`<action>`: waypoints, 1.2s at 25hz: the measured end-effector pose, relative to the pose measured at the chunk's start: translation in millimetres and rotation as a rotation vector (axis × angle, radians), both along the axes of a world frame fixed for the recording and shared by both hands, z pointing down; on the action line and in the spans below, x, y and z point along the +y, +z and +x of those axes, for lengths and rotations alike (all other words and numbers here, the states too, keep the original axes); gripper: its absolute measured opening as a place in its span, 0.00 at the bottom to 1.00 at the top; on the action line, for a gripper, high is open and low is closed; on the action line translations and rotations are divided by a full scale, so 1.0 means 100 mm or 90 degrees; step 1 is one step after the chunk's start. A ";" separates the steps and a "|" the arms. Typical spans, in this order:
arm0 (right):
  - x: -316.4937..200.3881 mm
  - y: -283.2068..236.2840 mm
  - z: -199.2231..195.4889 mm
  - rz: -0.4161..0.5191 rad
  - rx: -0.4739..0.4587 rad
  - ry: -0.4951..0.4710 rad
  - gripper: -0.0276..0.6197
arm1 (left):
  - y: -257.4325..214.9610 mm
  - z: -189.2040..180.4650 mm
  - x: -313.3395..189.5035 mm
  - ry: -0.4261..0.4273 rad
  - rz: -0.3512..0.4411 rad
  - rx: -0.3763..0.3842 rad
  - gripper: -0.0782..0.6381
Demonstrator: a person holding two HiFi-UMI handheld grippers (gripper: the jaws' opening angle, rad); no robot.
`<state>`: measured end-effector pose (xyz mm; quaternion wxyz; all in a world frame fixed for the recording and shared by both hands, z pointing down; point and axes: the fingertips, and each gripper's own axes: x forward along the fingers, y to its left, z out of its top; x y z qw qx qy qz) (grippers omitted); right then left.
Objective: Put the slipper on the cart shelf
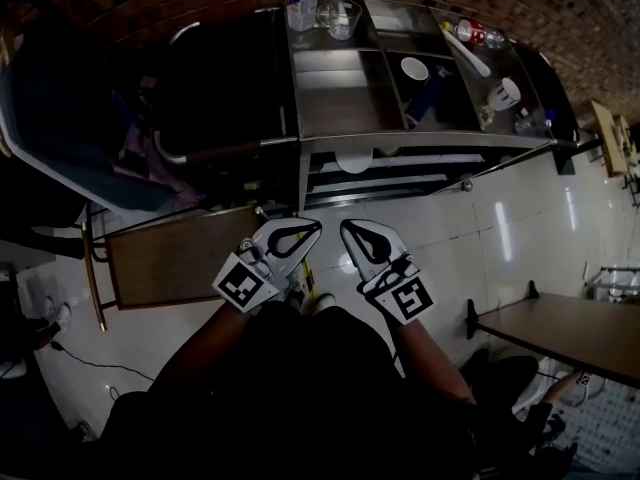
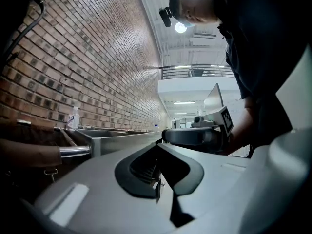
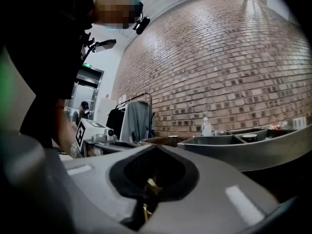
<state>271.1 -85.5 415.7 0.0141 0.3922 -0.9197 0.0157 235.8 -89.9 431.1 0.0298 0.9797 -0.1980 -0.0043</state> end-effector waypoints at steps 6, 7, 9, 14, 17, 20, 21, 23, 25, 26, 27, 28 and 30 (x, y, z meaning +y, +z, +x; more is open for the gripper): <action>0.50 0.07 -0.13 -0.007 0.018 -0.065 0.04 | -0.01 -0.12 0.46 -0.066 -0.006 -0.013 0.12; 0.59 0.09 -0.15 -0.010 0.016 -0.075 0.04 | 0.01 -0.16 0.54 -0.077 -0.008 -0.018 0.12; 0.74 0.11 -0.21 -0.013 0.008 -0.097 0.04 | 0.02 -0.22 0.70 -0.095 -0.010 -0.026 0.12; 1.03 0.12 -0.42 -0.026 -0.007 -0.138 0.04 | -0.01 -0.42 1.08 -0.124 -0.015 -0.043 0.12; 1.15 0.15 -0.59 -0.030 -0.003 -0.157 0.04 | -0.01 -0.58 1.22 -0.137 -0.016 -0.050 0.12; 1.25 0.21 -0.81 -0.040 0.001 -0.173 0.04 | 0.01 -0.79 1.34 -0.148 -0.013 -0.052 0.12; 1.28 0.25 -0.90 -0.047 0.006 -0.177 0.04 | 0.02 -0.87 1.37 -0.151 -0.013 -0.053 0.12; 1.34 0.29 -1.10 -0.058 0.013 -0.186 0.04 | 0.04 -1.05 1.43 -0.157 -0.011 -0.051 0.12; 1.41 0.29 -1.33 -0.061 0.014 -0.194 0.05 | 0.04 -1.25 1.49 -0.161 -0.008 -0.048 0.12; 1.45 0.29 -1.46 -0.063 0.013 -0.197 0.05 | 0.04 -1.37 1.52 -0.162 -0.010 -0.048 0.12; 1.48 0.28 -1.60 -0.066 0.009 -0.198 0.05 | 0.04 -1.50 1.55 -0.162 -0.014 -0.047 0.12; 1.50 0.28 -1.75 -0.070 0.005 -0.199 0.05 | 0.05 -1.64 1.58 -0.161 -0.015 -0.047 0.12; 1.53 0.28 -2.07 -0.076 0.000 -0.198 0.05 | 0.05 -1.94 1.63 -0.157 -0.011 -0.044 0.12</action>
